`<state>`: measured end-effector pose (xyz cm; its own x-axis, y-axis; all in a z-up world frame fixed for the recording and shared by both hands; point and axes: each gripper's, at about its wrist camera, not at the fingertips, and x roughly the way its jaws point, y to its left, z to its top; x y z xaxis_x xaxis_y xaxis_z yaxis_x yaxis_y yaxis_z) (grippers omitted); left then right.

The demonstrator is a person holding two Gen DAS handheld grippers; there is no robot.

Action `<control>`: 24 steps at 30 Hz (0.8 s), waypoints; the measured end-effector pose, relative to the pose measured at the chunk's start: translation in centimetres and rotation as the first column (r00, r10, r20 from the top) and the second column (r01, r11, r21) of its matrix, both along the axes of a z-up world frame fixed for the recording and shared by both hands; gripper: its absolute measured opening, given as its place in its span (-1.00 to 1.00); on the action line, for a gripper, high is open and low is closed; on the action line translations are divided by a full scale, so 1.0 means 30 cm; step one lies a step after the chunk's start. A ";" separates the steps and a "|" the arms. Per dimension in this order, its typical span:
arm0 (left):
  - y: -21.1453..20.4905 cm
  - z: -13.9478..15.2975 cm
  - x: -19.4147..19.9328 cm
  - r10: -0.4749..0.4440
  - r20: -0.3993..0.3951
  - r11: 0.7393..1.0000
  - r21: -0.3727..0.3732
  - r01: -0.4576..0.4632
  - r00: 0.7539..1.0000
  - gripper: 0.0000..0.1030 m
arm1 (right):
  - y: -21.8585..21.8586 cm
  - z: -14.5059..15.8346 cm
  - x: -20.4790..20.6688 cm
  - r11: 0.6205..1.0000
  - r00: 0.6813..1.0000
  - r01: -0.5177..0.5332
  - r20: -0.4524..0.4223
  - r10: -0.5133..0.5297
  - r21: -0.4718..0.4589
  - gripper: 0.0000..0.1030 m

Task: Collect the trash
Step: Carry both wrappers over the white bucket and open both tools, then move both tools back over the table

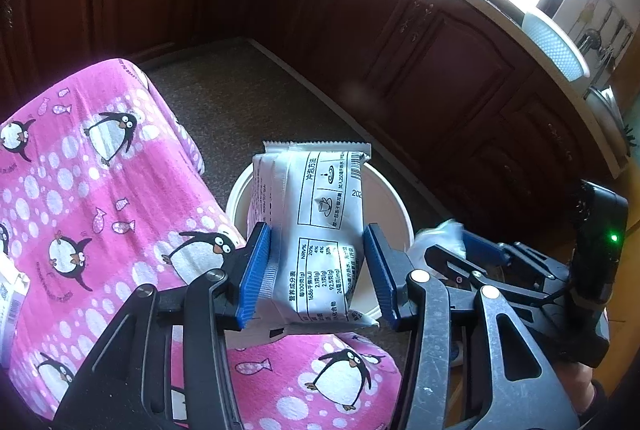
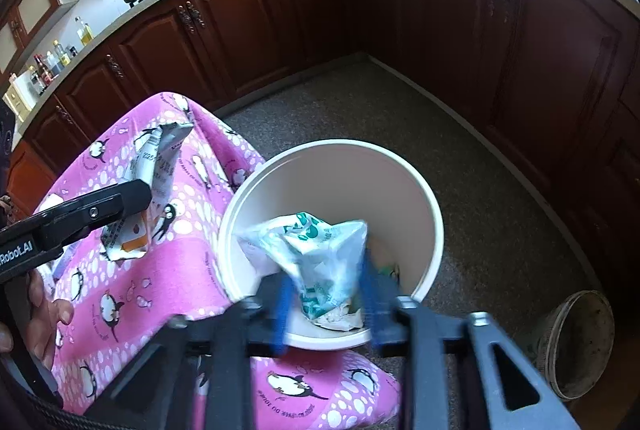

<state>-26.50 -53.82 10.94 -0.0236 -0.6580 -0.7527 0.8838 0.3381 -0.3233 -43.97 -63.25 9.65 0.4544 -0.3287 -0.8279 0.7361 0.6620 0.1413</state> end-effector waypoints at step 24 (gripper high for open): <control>0.118 0.028 0.011 0.057 0.059 0.998 0.001 -0.057 0.997 0.20 | 0.070 0.042 0.003 0.999 1.000 0.000 0.016 0.001 -0.039 0.18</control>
